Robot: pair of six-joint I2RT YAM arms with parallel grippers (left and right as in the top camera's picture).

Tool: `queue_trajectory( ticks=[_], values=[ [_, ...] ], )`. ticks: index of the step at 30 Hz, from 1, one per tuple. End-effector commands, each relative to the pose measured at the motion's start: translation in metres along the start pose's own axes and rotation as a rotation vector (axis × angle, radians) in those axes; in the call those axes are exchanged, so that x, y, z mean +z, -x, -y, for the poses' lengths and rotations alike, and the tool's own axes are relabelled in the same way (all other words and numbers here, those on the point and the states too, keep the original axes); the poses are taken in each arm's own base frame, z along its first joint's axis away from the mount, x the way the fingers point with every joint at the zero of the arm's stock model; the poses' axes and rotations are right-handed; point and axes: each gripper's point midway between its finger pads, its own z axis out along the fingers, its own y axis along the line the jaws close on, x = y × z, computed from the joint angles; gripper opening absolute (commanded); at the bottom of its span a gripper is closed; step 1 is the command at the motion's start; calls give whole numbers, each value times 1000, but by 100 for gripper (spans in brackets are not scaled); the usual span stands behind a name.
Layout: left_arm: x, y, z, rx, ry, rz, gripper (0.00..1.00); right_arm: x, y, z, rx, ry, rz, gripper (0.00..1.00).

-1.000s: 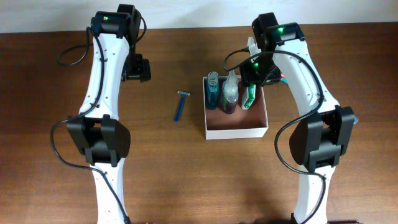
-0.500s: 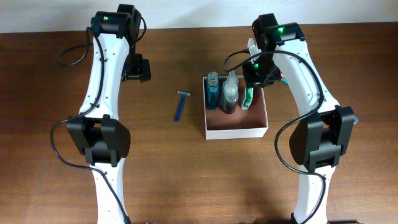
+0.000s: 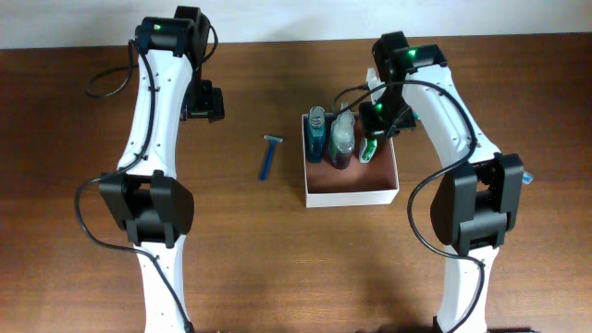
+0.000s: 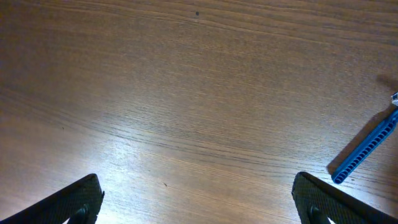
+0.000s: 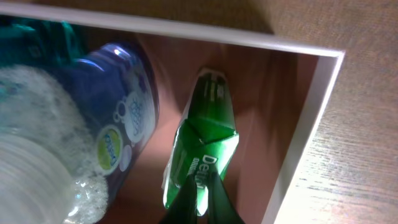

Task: Pack container
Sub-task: 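Lower the Dettol box into the box's right side, open right gripper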

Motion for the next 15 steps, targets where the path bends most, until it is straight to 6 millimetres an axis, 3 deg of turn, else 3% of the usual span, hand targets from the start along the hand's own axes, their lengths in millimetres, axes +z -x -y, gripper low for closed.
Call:
queue_trajectory(
  ticks=[1,10,15],
  values=[
    [-3,0,-2,8,-1,6,99,3,-1,0,6,5,-3,4],
    [-3,0,-2,8,-1,7,99,3,3,0,5,6,12,4],
    [-3,0,-2,8,-1,9,99,3,14,-3,-1,22,58,4]
  ],
)
